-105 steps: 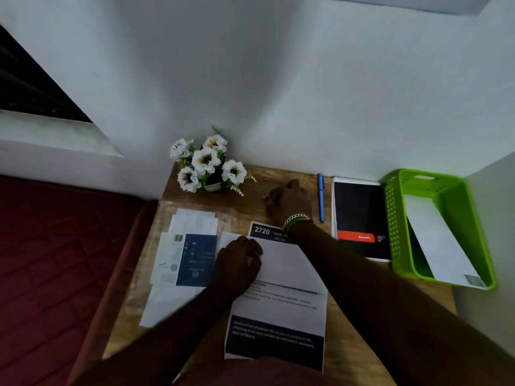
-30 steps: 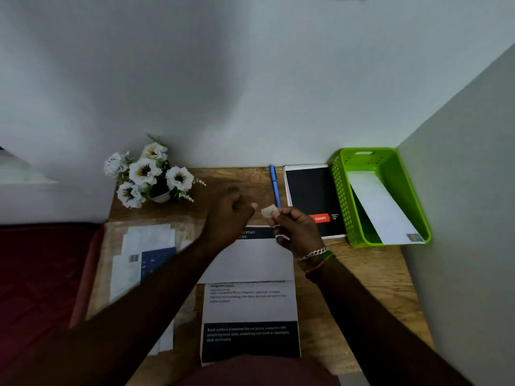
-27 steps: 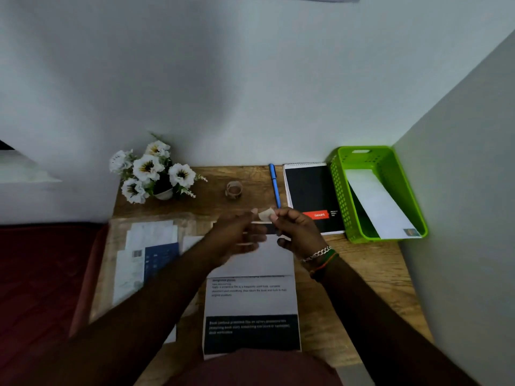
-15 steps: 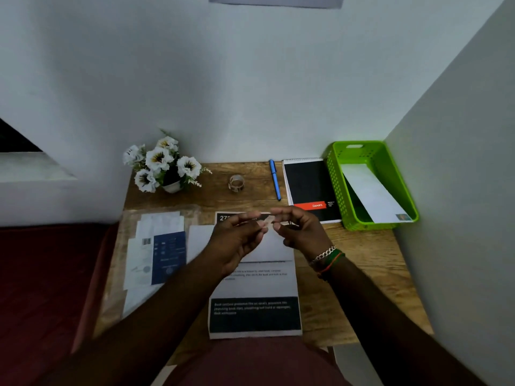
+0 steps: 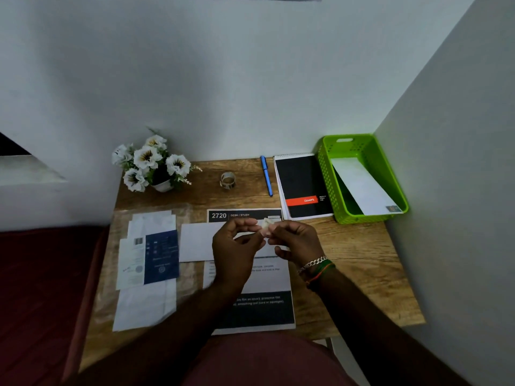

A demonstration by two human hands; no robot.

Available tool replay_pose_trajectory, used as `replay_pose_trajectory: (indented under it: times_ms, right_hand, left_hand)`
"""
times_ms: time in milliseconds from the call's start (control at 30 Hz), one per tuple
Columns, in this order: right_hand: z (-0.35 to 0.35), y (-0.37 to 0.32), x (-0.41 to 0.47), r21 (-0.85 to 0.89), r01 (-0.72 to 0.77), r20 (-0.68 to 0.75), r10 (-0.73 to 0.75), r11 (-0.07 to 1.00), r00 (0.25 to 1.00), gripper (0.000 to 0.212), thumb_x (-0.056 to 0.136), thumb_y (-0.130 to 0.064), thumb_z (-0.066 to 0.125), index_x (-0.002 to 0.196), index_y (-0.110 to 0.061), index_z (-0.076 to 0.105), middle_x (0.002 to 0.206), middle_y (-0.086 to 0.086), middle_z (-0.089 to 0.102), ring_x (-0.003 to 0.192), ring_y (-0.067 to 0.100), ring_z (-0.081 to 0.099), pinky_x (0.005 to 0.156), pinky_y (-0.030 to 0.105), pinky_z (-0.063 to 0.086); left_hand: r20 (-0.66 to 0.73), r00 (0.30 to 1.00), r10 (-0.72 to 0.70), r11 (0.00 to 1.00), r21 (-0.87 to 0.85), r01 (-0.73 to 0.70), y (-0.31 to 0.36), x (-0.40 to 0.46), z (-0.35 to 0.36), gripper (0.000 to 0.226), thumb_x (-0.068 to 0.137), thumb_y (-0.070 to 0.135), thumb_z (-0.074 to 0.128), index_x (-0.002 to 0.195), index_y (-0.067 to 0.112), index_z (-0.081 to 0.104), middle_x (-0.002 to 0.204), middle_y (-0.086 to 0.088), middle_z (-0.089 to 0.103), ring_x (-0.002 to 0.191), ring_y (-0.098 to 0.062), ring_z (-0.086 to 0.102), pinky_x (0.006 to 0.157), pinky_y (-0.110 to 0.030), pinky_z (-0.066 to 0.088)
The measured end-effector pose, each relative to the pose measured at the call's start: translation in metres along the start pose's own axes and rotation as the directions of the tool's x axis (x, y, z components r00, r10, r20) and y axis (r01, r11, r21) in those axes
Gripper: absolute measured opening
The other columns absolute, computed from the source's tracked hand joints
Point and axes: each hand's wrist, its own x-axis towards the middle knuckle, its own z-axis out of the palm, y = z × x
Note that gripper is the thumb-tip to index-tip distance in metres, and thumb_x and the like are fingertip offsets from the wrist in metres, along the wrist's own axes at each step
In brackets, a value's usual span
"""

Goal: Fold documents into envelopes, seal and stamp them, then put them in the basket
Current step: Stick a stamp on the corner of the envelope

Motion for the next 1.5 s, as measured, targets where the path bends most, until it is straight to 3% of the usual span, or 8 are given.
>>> replay_pose_trajectory:
  times_ms: [367,567,767,933,1000,1133,1267,1500]
  right_hand:
    - [-0.009,-0.016,0.016,-0.006,-0.007,-0.008,0.007,1.0,1.0,0.021,0.087,-0.029,0.074,0.099,-0.011,0.076,0.087,0.006,0.074,0.074,0.015,0.067,0.058,0.025,0.049]
    - [-0.009,-0.014,0.023,-0.092,0.138,0.081,-0.13,0.986,0.988,0.014,0.083,-0.007,0.077,0.097,-0.01,0.077,0.085,0.019,0.073,0.07,0.017,0.064,0.054,0.025,0.047]
    - [-0.003,0.005,0.026,0.051,0.005,-0.077,-0.001,0.999,0.997,0.007,0.08,-0.004,0.078,0.083,-0.01,0.077,0.075,0.016,0.073,0.067,0.021,0.065,0.056,0.025,0.05]
    - [-0.007,0.029,0.02,0.021,-0.118,-0.144,0.12,0.993,0.982,0.007,0.083,-0.006,0.074,0.087,-0.001,0.075,0.077,0.018,0.073,0.062,0.018,0.065,0.056,0.025,0.052]
    - [-0.01,0.034,0.021,0.012,-0.123,-0.189,0.123,0.992,0.974,0.006,0.084,-0.007,0.074,0.086,-0.002,0.074,0.076,0.015,0.074,0.063,0.018,0.066,0.058,0.026,0.054]
    - [-0.016,0.039,0.03,-0.039,-0.089,-0.346,0.07,0.995,0.936,0.003,0.084,-0.009,0.075,0.082,-0.01,0.073,0.077,0.008,0.071,0.071,0.019,0.065,0.063,0.029,0.055]
    - [-0.023,0.044,0.04,-0.033,-0.072,-0.408,0.052,0.997,0.912,0.014,0.082,-0.008,0.077,0.072,-0.016,0.072,0.068,0.004,0.069,0.064,0.02,0.061,0.056,0.029,0.051]
    - [-0.024,0.055,0.05,-0.176,-0.111,-0.402,0.032,0.978,0.915,0.009,0.077,-0.017,0.083,0.08,-0.011,0.077,0.069,0.006,0.073,0.061,0.016,0.065,0.062,0.031,0.056]
  left_hand:
    - [0.089,0.992,0.089,0.976,0.193,-0.105,-0.001,0.027,0.003,0.029,0.084,-0.004,0.074,0.104,0.017,0.07,0.093,0.002,0.075,0.087,-0.008,0.072,0.081,-0.024,0.06]
    - [0.254,0.955,0.157,0.936,0.27,-0.225,0.013,0.055,0.002,0.028,0.088,0.001,0.072,0.112,0.014,0.069,0.097,0.003,0.076,0.091,-0.006,0.072,0.079,-0.018,0.057]
    - [0.15,0.988,-0.018,0.966,0.259,-0.022,-0.013,0.053,0.004,0.026,0.085,0.019,0.079,0.11,0.022,0.071,0.099,0.006,0.075,0.092,-0.007,0.071,0.078,-0.03,0.06]
    - [0.242,0.97,-0.023,0.904,0.419,-0.083,-0.042,0.048,0.003,0.018,0.085,0.008,0.078,0.1,0.017,0.076,0.09,0.004,0.075,0.082,-0.011,0.072,0.071,-0.018,0.057]
    - [0.295,0.953,0.063,0.82,0.53,-0.218,-0.054,0.052,0.0,0.023,0.088,0.023,0.077,0.111,0.021,0.073,0.106,0.006,0.072,0.099,-0.012,0.068,0.082,-0.02,0.054]
    - [0.51,0.854,0.107,0.405,0.762,-0.506,-0.078,0.068,-0.012,0.058,0.092,0.055,0.059,0.144,0.031,0.05,0.152,0.002,0.046,0.142,-0.02,0.037,0.114,-0.043,0.034]
    - [0.554,0.832,0.025,0.341,0.778,-0.528,-0.093,0.062,-0.025,0.057,0.097,0.057,0.046,0.15,0.036,0.043,0.162,0.0,0.031,0.15,-0.024,0.024,0.121,-0.045,0.019]
    - [0.543,0.832,0.117,0.31,0.775,-0.55,-0.1,0.05,-0.026,0.049,0.092,0.05,0.055,0.137,0.032,0.058,0.151,-0.001,0.045,0.14,-0.026,0.038,0.111,-0.05,0.034]
